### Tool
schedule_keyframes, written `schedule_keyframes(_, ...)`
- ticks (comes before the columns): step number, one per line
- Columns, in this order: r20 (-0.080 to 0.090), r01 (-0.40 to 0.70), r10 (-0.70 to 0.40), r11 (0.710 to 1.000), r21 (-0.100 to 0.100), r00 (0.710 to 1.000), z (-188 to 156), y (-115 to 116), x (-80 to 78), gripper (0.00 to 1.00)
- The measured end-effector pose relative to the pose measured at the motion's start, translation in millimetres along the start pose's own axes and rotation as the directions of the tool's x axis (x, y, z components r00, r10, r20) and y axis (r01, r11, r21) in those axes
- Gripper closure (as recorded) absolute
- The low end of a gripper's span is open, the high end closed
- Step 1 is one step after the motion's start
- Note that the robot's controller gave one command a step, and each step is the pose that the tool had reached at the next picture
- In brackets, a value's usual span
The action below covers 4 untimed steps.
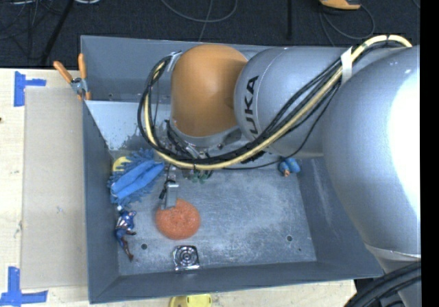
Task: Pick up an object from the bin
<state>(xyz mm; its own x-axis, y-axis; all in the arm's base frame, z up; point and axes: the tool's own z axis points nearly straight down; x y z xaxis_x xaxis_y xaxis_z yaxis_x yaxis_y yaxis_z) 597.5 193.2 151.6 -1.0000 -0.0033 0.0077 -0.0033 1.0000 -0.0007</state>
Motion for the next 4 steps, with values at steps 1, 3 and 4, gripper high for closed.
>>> schedule_keyframes(1, 0.007, -0.003, 0.003, 1.0, -0.001, 1.0, -5, -1, -1.8, 0.0)
schedule_keyframes(3, 0.015, 0.247, -0.247, 0.969, 0.002, 0.969, 77, 3, -3.5, 0.0)
schedule_keyframes(4, 0.02, 0.337, -0.337, 0.941, 0.001, 0.941, 74, 15, -28.5, 1.0)
